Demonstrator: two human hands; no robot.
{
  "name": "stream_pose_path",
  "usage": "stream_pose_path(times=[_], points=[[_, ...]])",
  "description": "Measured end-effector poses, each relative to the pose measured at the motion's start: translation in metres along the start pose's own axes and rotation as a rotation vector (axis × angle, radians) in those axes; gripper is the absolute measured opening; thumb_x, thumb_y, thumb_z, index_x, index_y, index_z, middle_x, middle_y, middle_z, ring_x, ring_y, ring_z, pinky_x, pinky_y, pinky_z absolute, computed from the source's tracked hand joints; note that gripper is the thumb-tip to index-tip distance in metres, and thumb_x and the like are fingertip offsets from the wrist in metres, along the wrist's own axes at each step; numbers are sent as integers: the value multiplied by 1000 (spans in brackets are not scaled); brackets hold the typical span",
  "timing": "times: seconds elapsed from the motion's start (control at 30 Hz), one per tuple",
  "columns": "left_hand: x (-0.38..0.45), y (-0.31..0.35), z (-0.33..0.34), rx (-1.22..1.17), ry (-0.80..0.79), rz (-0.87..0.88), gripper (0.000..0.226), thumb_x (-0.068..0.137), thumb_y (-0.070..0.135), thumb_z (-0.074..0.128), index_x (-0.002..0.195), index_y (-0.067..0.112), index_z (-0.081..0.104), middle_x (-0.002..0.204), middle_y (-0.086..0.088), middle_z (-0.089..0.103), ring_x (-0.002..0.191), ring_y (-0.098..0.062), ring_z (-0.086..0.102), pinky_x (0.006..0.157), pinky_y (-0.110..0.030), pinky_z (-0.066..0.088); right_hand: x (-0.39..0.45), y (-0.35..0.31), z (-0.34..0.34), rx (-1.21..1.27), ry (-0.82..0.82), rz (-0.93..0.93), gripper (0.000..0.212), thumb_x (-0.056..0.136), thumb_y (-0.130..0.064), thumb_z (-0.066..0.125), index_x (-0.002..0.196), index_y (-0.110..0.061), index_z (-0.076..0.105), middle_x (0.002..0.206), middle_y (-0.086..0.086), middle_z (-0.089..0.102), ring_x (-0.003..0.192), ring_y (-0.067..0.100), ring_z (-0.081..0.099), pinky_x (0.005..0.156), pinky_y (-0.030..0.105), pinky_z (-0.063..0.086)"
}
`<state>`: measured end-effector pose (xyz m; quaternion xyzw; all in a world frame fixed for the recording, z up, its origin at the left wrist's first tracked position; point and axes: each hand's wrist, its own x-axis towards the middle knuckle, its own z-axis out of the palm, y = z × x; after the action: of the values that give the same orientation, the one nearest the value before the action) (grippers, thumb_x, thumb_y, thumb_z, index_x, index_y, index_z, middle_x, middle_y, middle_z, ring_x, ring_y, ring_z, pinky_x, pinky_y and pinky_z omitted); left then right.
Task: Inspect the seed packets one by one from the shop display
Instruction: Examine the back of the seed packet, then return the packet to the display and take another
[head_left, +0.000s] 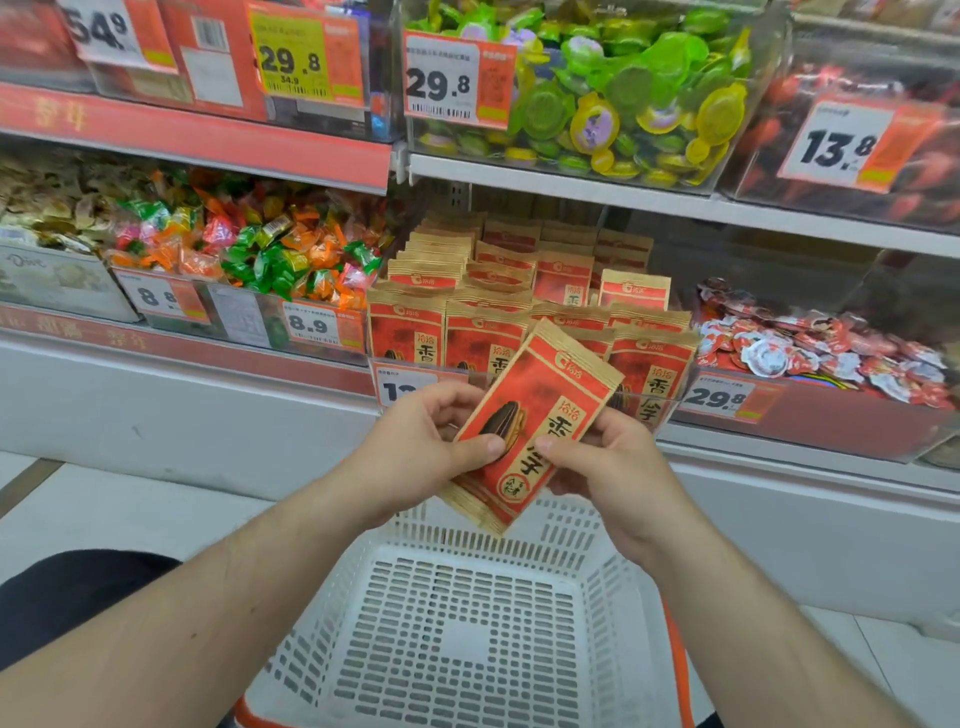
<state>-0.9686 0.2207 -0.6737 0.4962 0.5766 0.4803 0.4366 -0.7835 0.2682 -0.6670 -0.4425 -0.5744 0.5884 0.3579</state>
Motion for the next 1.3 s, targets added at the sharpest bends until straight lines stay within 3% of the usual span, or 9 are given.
stream_pose_path(times=[0.17,0.27,0.4,0.5,0.63,0.73,0.83,1.03,1.3], points=[[28,45,9,-48,71,84,33,81,14,80,110,20,65,89,-4,75,79,-16,71,74,-38,58,13,-29,-21,223,46,40,6,88,-4,63,92,-9,63,74,11,70,58,22,61,55,31,47],[48,71,20,-204,124,88,16,96,24,63,111,21,59,84,3,75,79,-13,72,72,-32,55,22,-51,-37,377,119,24,8,89,-5,59,96,-9,60,68,7,69,51,17,61,49,26,50],[73,87,26,-270,358,173,13,100,18,47,93,21,57,85,2,66,70,-13,57,64,-29,44,39,-81,-62,459,238,-83,13,91,-3,58,97,-12,65,77,5,74,63,19,71,57,26,59],[90,79,20,507,324,387,13,84,24,56,96,23,61,95,12,60,91,-14,56,82,-33,43,53,-98,-73,294,334,-242,20,89,4,61,99,-14,65,90,6,74,79,22,74,66,32,62],[104,79,23,1163,1,422,66,70,51,46,133,31,52,137,11,51,135,-14,36,115,-48,17,82,-109,-78,-13,400,-318,20,75,-4,78,82,-19,67,84,5,74,76,21,74,75,46,61],[114,80,27,1216,-125,362,65,79,50,56,140,33,44,139,9,50,136,-16,38,118,-57,6,105,-110,-77,-199,380,-283,18,65,-19,81,79,-18,70,84,3,76,84,28,73,86,54,56],[118,82,27,1161,-128,349,59,81,42,60,137,33,47,136,9,51,130,-17,44,115,-51,17,126,-109,-78,-406,332,-266,13,73,-14,80,81,-18,70,83,-1,75,83,21,71,86,44,56],[127,84,29,1160,-142,308,54,80,40,63,131,31,50,130,10,50,125,-17,43,109,-49,27,158,-112,-75,-730,202,-183,14,78,-16,78,76,-20,65,75,-2,71,68,18,65,57,27,46],[138,89,32,1267,-254,240,47,78,41,58,123,26,58,121,5,57,118,-21,42,101,-48,27,197,-107,-67,-1036,148,-228,27,76,-20,77,100,-30,68,97,-5,66,82,14,64,73,26,50]])
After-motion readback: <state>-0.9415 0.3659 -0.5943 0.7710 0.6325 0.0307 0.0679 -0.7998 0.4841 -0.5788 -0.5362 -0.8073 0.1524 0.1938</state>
